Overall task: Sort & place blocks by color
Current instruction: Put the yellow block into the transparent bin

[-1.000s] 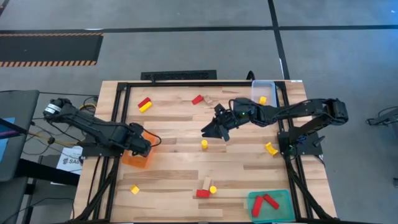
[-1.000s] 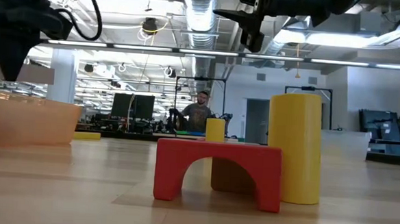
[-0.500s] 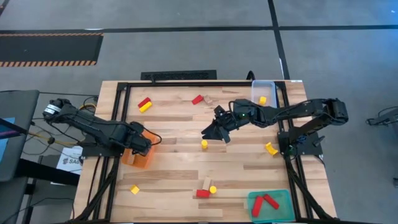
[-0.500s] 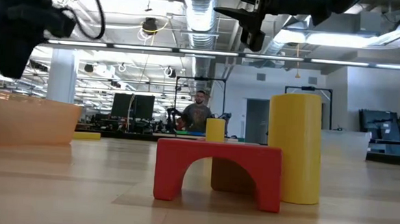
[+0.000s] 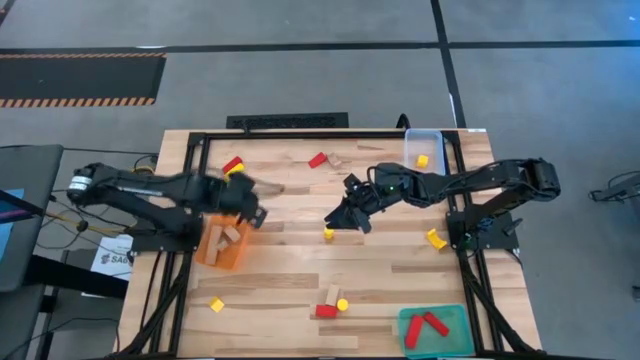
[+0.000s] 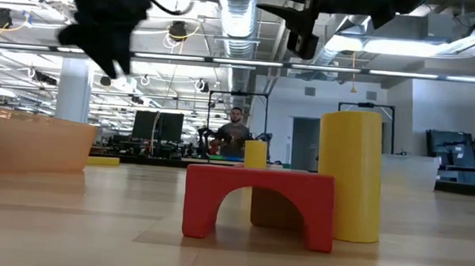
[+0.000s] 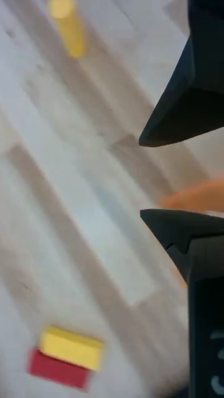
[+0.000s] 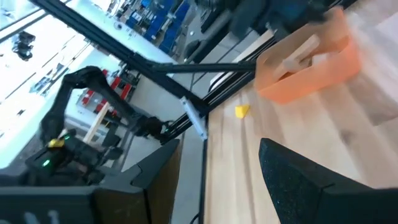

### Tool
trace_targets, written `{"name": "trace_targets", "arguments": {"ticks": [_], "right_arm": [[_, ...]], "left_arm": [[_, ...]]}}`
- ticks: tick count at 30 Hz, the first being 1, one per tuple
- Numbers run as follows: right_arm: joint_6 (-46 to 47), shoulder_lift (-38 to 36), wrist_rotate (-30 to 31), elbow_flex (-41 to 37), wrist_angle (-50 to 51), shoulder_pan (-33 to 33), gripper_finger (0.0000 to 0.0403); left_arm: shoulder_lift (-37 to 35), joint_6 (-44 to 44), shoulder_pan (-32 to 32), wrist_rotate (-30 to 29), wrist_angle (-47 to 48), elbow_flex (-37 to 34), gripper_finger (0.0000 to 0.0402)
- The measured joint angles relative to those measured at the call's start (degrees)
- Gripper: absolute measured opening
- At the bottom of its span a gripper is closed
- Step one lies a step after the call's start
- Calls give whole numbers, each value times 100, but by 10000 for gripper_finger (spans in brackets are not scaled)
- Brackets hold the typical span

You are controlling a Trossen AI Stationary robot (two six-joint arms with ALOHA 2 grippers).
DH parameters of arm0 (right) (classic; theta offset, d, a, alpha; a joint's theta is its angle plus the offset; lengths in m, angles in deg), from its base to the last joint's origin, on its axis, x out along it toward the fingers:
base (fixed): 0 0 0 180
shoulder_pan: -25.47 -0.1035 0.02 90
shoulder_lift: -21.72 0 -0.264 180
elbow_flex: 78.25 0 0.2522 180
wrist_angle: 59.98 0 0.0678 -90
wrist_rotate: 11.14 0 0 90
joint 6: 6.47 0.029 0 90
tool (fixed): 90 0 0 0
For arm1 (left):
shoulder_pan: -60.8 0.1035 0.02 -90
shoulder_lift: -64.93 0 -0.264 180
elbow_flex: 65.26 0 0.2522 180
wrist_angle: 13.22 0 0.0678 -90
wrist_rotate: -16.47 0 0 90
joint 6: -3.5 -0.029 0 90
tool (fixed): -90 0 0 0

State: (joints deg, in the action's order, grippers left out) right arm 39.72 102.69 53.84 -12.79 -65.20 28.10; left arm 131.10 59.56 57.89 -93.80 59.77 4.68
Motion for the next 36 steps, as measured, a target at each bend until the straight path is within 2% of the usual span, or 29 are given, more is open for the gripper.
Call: {"name": "trace_targets", "arguments": {"ticks": [4, 8, 13, 18, 23, 27, 29, 34, 36], "right_arm": [[64, -83, -299, 0, 60, -21, 238], [23, -311, -552, 0, 350, -33, 238], [-581, -750, -626, 9, 1109, -33, 238], [-914, -968, -343, 9, 1599, 80, 238], [-839, -934, 179, 9, 1698, 247, 238], [-722, -828, 651, 7, 1661, 314, 238], [-709, -826, 678, -7, 1735, 367, 238], [-616, -789, 723, 0, 1707, 431, 238], [-617, -795, 722, 0, 1687, 429, 238]], "left_arm": [[189, -1257, 1274, 519, -673, 0, 191], [418, -2031, 2428, 637, -696, 75, 223], [840, -2653, 3528, 737, -675, 184, 269], [1534, -3056, 4430, 1065, -494, 289, 298], [2243, -3575, 4989, 1090, -337, 350, 300], [2673, -4010, 5142, 1128, -346, 350, 294], [2838, -4170, 5186, 1170, -449, 350, 290], [3120, -4326, 5365, 1802, -694, 350, 279], [3208, -4330, 5397, 1877, -685, 348, 273]]}}
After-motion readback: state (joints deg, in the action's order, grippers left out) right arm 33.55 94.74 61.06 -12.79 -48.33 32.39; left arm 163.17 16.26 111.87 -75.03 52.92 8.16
